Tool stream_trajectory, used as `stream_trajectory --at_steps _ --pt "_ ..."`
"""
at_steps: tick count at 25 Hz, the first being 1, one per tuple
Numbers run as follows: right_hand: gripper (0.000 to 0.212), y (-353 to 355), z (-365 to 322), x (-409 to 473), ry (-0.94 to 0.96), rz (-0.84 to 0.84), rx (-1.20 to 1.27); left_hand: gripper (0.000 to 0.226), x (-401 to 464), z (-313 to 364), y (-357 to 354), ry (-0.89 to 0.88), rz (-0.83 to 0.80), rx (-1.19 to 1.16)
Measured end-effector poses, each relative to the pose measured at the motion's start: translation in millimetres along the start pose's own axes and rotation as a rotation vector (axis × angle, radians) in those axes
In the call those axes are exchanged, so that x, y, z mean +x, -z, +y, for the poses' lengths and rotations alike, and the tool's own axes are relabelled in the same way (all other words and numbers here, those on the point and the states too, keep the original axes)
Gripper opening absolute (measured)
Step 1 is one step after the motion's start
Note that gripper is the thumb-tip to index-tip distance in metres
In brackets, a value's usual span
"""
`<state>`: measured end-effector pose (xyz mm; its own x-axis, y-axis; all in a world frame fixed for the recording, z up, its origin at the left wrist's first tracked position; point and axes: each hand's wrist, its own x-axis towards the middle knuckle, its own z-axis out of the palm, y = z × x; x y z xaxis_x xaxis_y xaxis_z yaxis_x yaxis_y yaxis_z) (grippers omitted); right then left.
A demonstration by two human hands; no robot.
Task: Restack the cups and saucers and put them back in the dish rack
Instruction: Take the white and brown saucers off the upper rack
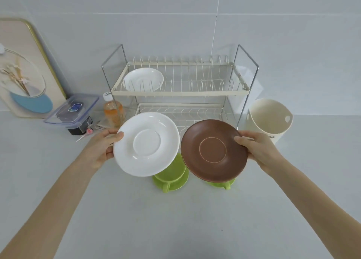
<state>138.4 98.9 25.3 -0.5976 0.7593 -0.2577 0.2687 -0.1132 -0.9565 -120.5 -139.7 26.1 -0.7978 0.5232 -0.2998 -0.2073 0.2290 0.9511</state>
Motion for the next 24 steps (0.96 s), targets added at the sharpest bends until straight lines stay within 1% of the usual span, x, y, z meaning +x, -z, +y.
stream_trajectory --at_steps 7,13,19,24 --pt "0.022 -20.2 73.3 -22.5 -0.208 -0.002 0.036 0.012 -22.8 -69.1 19.1 0.174 0.012 0.002" --pt "0.022 -37.2 116.0 -33.9 -0.34 -0.031 0.025 0.01 -37.0 -116.9 32.1 0.32 0.049 0.023" --pt "0.017 -49.6 141.1 -36.6 -0.424 -0.012 -0.004 0.01 -42.5 -140.9 40.9 0.444 0.094 0.014" --pt "0.014 -55.3 152.2 -33.5 -0.435 0.045 -0.079 0.009 -41.5 -151.5 37.3 0.478 0.086 0.031"
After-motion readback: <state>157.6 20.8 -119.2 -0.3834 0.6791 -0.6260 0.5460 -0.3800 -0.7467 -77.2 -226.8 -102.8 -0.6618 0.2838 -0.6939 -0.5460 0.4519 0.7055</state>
